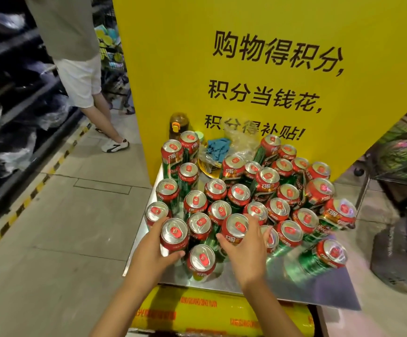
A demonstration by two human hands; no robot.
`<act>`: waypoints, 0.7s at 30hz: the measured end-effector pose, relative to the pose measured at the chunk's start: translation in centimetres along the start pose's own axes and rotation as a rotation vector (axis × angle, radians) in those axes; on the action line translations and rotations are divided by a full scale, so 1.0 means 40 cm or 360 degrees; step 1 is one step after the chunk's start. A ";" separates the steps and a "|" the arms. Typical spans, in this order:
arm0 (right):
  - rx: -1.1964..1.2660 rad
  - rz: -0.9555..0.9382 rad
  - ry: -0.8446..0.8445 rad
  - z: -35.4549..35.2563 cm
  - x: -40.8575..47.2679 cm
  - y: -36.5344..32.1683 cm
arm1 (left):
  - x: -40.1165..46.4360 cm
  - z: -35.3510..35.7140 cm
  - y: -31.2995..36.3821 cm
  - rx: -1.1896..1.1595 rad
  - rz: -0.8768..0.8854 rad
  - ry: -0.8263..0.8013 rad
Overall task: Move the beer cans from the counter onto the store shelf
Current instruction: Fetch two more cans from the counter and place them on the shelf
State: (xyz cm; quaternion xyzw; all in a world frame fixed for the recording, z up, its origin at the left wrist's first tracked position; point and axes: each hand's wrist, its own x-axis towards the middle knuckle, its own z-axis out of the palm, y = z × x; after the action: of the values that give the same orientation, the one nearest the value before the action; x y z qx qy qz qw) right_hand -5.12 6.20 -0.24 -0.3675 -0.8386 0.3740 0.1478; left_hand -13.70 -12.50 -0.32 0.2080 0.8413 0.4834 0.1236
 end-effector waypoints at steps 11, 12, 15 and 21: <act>0.0837 -0.0141 -0.0257 -0.183 0.004 -0.041 | -0.025 0.015 0.010 -0.0232 -0.0132 0.0232; 0.0940 -0.0126 -0.0283 -0.205 0.008 -0.040 | -0.034 0.013 0.017 -0.0268 -0.0155 0.0287; 0.1202 -0.0118 -0.0351 -0.260 0.014 -0.047 | -0.063 -0.006 0.056 -0.0382 -0.0153 0.0455; 0.1475 -0.0226 -0.0570 -0.290 0.012 -0.090 | -0.132 -0.077 0.191 -0.0671 -0.0019 0.0829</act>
State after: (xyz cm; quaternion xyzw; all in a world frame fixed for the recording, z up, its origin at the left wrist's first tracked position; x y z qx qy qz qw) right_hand -1.21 10.94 10.23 -0.1352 -0.6195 0.7533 0.1744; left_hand -8.54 -13.92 7.87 0.0424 0.7272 0.6831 -0.0526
